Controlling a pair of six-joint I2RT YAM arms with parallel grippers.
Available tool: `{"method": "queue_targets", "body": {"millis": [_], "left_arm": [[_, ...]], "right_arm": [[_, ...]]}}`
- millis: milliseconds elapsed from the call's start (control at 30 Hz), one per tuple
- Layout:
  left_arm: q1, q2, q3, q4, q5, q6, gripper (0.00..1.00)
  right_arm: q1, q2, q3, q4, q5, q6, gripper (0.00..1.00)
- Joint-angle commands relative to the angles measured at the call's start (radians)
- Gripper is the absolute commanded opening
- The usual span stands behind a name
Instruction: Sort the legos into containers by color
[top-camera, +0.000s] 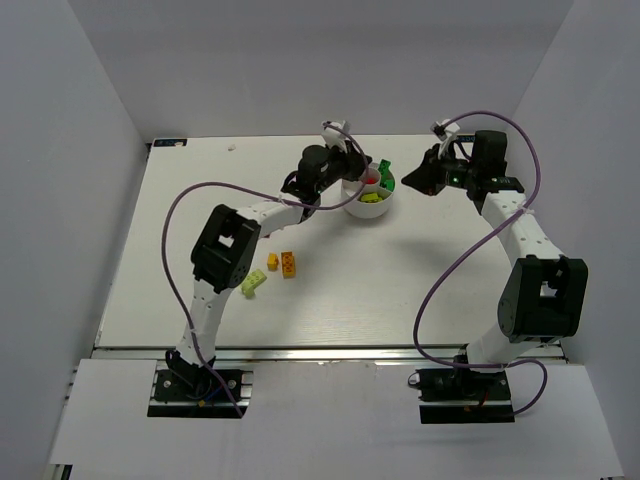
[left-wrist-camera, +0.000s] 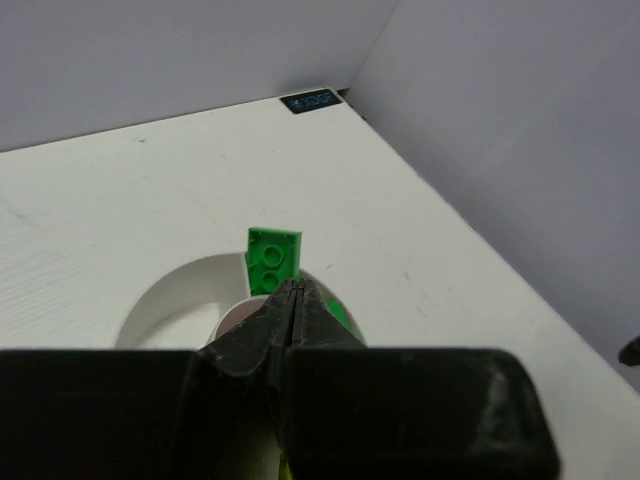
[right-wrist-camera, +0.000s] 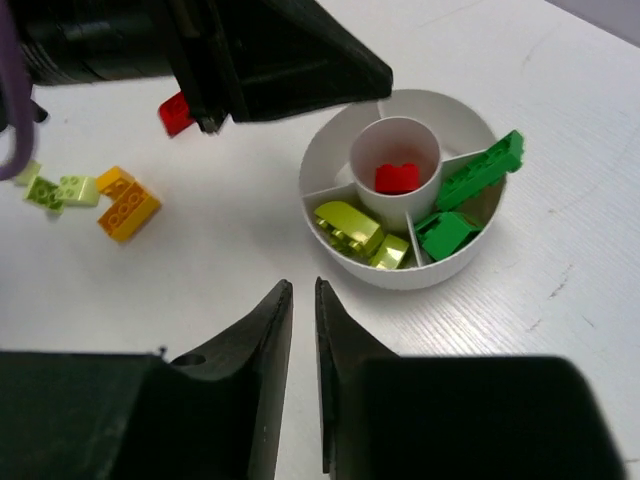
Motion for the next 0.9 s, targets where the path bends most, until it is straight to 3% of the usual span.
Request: {"method": "queue_targets", "body": {"millis": [0,67,133,167,200,300,433,633,867], "left_arm": [[0.02,-0.237,-0.078,-0.066,-0.056,0.028,0.11],[0.048,-0.311,-0.185,-0.133,-0.08,0.02,0.08],[0.079,-0.417,-0.245,-0.208,-0.061,-0.009,0.12],[0.121,-0.446,-0.291,-0.306,-0.048,-0.024,0.19],[0.146,-0.496,-0.31,-0.362,-0.039,-0.056,0.38],[0.227,-0.558,-0.373,-0.58,-0.043,-0.063,0.64],[0.261,-0.638,-0.434,-0.814,-0.155,0.04,0.77],[0.275,-0.505,-0.29,-1.132,-0.303,0.118,0.79],[0.275,-0.31,-0.084,-1.266,-0.324,0.138,0.78]], "right_arm": [[-0.007,-0.026,0.028,-0.073,-0.109,-0.102,0.24],[-0.002,-0.018,0.034,-0.115,-0.172,-0.156,0.39],[0.016,-0.014,0.04,-0.2,-0.221,-0.262,0.59],[0.023,-0.015,0.039,-0.227,-0.234,-0.3,0.64],[0.03,-0.015,0.037,-0.275,-0.24,-0.337,0.75],[0.05,-0.011,0.037,-0.358,-0.281,-0.486,0.89],[0.076,0.003,0.034,-0.397,-0.288,-0.535,0.89],[0.113,0.028,0.062,-0.402,-0.238,-0.517,0.89],[0.122,0.02,0.046,-0.396,-0.208,-0.497,0.88]]}}
